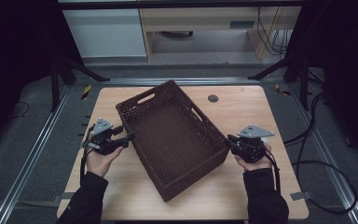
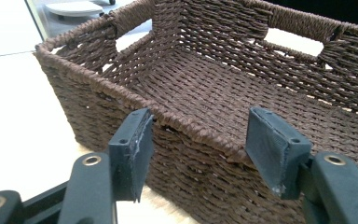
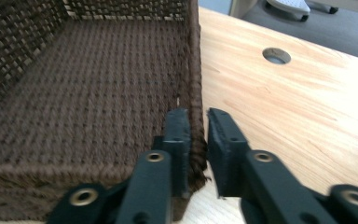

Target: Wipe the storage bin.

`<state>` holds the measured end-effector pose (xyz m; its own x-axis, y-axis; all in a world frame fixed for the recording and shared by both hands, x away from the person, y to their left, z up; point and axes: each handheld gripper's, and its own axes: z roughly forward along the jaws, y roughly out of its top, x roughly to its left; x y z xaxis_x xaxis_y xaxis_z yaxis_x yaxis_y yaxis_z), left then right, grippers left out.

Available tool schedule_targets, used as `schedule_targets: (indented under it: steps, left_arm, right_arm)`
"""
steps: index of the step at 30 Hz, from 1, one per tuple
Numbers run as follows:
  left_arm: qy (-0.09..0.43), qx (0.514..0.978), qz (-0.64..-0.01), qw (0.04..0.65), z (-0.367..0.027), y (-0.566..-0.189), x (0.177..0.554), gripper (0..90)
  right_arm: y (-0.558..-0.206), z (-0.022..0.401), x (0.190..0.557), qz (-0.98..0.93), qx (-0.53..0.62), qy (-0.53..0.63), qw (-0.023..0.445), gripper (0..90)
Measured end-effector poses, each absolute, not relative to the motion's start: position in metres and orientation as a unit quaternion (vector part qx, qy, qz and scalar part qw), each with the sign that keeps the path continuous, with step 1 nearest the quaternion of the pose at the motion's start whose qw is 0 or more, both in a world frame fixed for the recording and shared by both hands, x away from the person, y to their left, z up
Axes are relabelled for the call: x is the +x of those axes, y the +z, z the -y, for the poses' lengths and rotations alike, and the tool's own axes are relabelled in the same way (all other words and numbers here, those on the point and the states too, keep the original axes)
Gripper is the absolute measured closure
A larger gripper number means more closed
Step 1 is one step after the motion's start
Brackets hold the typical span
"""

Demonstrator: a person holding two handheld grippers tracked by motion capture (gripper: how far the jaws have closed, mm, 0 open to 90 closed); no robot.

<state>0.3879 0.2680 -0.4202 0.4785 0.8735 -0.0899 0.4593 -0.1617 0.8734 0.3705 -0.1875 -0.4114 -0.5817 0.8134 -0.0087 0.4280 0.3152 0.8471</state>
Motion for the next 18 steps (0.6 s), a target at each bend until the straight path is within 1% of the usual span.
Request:
schedule_targets:
  steps: [4,6,11,14,18]
  left_arm:
    - [0.218,0.731,-0.457,0.458,-0.265,-0.424,0.396,43.7]
    - [0.229,0.733,-0.457,0.449,-0.261,-0.424,0.4,43.8]
    - [0.245,0.737,-0.455,0.437,-0.259,-0.424,0.41,44.9]
    - [0.248,0.738,-0.455,0.433,-0.258,-0.424,0.414,45.5]
    - [0.25,0.74,-0.453,0.43,-0.258,-0.421,0.41,44.9]
  right_arm:
    - [-0.409,0.183,0.377,-0.777,0.392,0.437,0.227,73.0]
    - [-0.409,0.181,0.382,-0.777,0.392,0.437,0.228,73.5]
    - [-0.414,0.177,0.39,-0.776,0.393,0.441,0.223,77.6]
    - [-0.415,0.176,0.391,-0.777,0.391,0.446,0.211,82.4]
    - [-0.416,0.172,0.388,-0.781,0.388,0.44,0.215,83.0]
